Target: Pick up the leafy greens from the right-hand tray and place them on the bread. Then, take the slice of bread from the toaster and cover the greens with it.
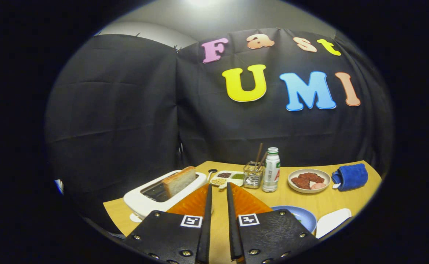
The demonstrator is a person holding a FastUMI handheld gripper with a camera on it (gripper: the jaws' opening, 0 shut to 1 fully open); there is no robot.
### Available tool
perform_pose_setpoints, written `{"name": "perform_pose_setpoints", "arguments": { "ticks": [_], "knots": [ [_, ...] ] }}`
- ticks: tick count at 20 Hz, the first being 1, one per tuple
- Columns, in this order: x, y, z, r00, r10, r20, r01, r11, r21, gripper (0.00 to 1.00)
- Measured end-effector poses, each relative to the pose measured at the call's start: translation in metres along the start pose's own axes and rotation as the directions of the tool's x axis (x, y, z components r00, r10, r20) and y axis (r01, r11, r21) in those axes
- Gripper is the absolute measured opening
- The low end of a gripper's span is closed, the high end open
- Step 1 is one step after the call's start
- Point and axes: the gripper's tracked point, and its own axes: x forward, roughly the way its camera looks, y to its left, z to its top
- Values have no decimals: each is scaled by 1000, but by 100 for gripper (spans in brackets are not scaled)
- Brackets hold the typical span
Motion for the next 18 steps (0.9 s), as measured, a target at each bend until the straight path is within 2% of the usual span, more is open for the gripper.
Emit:
{"name": "perform_pose_setpoints", "arguments": {
  "ticks": [4, 7, 11, 18],
  "knots": [
    [12, 44, -3, 997, 73, -8, -73, 997, 24, 21],
    [25, 63, -6, 996, 85, -12, -84, 996, 18, 23],
    [43, 78, -17, 996, 81, -30, -81, 996, 22, 24],
    [70, 82, -38, 998, 29, -58, -29, 1000, 4, 24]
  ]
}}
